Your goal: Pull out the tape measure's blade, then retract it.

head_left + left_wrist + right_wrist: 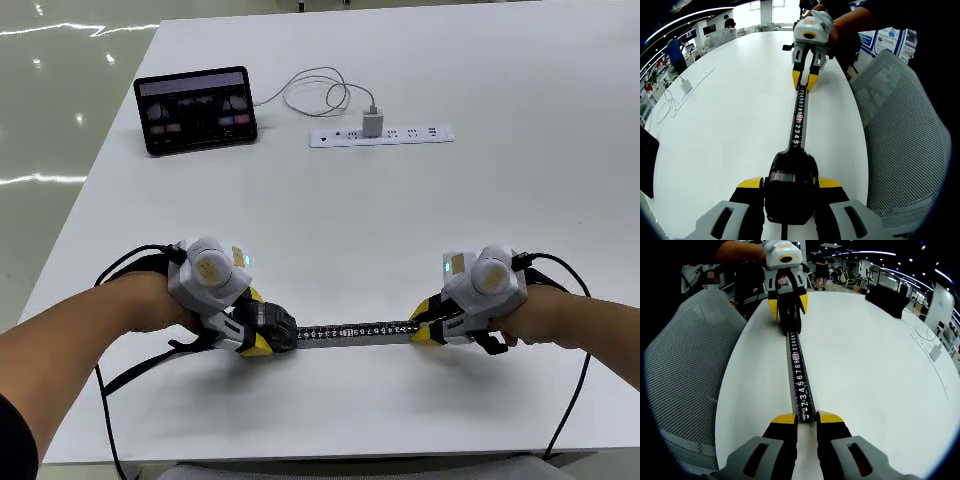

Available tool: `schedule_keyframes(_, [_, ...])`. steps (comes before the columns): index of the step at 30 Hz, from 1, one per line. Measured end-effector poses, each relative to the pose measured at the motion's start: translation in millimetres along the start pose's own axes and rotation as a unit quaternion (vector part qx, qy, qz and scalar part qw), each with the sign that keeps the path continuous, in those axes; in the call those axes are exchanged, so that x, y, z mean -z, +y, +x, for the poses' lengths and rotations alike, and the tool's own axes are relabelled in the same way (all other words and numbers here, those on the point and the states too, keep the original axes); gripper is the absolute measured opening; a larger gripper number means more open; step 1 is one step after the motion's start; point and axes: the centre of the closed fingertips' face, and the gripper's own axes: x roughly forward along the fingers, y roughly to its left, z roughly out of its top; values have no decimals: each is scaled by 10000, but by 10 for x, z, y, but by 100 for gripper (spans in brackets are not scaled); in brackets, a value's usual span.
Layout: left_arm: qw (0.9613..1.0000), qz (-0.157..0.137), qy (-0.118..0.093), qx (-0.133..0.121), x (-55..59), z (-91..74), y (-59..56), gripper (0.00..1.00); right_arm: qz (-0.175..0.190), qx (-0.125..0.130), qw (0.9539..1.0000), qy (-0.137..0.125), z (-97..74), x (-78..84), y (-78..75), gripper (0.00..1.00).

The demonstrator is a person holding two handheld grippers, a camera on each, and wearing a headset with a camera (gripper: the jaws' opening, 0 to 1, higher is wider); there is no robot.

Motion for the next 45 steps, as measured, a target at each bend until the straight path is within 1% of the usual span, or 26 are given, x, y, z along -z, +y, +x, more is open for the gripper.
schedule_keyframes(17, [10000,3,2,1,-7,-1,-5,35,61,42,10000,20,-77,88,-12,9])
schedule_keyframes(36, [10000,7,-2,-9,-17,-9,-28,35,142,103,9998,80,-182,232,-37,9])
schedule_keyframes(45, [10000,2,-15,-13,-21,-11,-34,35,178,127,9997,78,-216,257,-32,9])
